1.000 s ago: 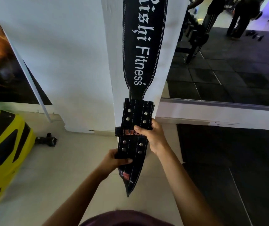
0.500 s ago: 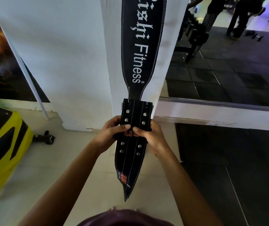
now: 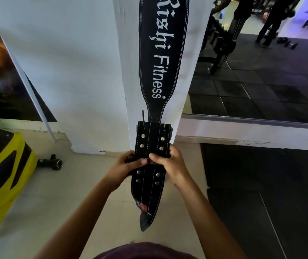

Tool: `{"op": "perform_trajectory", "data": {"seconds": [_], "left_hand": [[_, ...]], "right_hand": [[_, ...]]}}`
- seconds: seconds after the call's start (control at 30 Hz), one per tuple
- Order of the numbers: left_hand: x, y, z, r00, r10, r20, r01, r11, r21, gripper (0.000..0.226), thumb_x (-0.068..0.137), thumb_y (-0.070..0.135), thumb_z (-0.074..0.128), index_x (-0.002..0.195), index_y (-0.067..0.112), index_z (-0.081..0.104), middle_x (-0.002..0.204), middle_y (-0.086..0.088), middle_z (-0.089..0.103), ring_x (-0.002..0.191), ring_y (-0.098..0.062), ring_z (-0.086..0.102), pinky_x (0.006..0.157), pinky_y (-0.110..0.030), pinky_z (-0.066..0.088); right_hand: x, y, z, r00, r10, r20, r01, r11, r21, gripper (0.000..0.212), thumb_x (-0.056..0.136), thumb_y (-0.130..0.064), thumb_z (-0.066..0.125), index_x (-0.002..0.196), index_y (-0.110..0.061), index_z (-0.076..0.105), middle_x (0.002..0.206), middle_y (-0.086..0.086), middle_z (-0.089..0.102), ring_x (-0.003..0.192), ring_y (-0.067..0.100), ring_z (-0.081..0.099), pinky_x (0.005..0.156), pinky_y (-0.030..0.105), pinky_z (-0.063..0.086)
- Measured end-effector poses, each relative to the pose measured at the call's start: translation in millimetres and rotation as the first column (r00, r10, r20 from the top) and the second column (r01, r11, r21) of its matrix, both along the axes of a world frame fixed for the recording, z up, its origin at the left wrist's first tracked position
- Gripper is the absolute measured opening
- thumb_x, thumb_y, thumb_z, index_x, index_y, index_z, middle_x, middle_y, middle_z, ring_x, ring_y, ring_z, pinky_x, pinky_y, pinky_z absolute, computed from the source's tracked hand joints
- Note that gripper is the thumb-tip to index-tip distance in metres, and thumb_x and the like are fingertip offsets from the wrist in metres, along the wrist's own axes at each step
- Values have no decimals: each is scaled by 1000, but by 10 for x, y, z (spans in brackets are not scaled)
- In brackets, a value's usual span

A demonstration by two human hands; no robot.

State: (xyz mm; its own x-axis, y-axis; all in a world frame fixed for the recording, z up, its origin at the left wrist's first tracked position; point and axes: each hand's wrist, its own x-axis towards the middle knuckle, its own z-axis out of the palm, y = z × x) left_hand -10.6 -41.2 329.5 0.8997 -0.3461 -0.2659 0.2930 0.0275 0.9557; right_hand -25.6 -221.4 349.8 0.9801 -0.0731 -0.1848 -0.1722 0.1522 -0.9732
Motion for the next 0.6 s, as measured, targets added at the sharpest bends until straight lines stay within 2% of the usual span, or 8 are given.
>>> {"op": "perform_trajectory", "data": {"seconds": [0.1, 0.17, 0.3, 0.37, 0.47, 0.53, 0.6], "left_hand": [[-305, -21, -276, 997, -81, -13, 82, 990, 112, 26, 79, 4, 73, 103, 6, 67, 95, -5, 77, 93, -22, 72, 78, -29, 57], [-401, -61, -341, 998, -61, -32, 64, 992, 112, 26, 78, 3, 74, 103, 5, 67, 94, -4, 77, 92, -21, 73, 75, -25, 56], [-256, -53, -163, 1000, 5, 16, -6, 998, 55, 34, 74, 16, 78, 104, 6, 67, 91, -6, 76, 89, -21, 72, 84, -38, 56], [-121, -52, -9, 999, 49, 16, -48, 998, -36, 42, 72, 18, 75, 110, 4, 64, 98, -10, 74, 93, -26, 70, 83, -40, 54], [47, -53, 216, 995, 102, -15, -103, 982, -161, 36, 83, 23, 61, 115, 5, 59, 105, -16, 68, 97, -32, 65, 84, -48, 51], [155, -54, 358, 985, 174, 0, -173, 979, -112, 27, 91, 29, 56, 107, 9, 64, 94, -8, 70, 91, -26, 65, 78, -41, 52], [217, -87, 456, 972, 236, -7, -235, 968, -84, 31, 94, 36, 52, 101, 10, 68, 88, -4, 72, 84, -20, 67, 73, -33, 51]], "right_hand": [[31, -46, 60, 1000, -7, -4, 7, 999, 35, 32, 74, 9, 75, 100, -8, 67, 94, 5, 74, 80, 8, 73, 65, 18, 57], [37, -51, 74, 1000, 11, 4, -11, 1000, 24, 31, 75, 9, 74, 97, -11, 67, 95, 5, 73, 80, 8, 73, 64, 17, 56], [24, -17, 88, 999, 30, 17, -30, 1000, -9, 32, 74, 9, 75, 100, -7, 67, 97, 9, 73, 83, 13, 73, 66, 19, 57], [11, -16, 67, 1000, 23, 16, -22, 999, -32, 33, 74, 7, 76, 101, -9, 67, 98, 8, 74, 85, 14, 73, 67, 18, 57], [-26, -10, 0, 999, 50, -3, -50, 995, -88, 37, 74, 0, 78, 108, -13, 69, 103, 5, 76, 96, 19, 73, 79, 30, 59], [-67, 14, -53, 994, 108, -21, -110, 985, -136, 45, 74, -6, 80, 116, -16, 66, 108, 2, 76, 104, 18, 71, 92, 39, 56], [-104, 62, -67, 989, 148, -18, -149, 976, -158, 50, 76, -13, 80, 122, -19, 63, 114, -1, 74, 109, 16, 68, 96, 39, 53]]}}
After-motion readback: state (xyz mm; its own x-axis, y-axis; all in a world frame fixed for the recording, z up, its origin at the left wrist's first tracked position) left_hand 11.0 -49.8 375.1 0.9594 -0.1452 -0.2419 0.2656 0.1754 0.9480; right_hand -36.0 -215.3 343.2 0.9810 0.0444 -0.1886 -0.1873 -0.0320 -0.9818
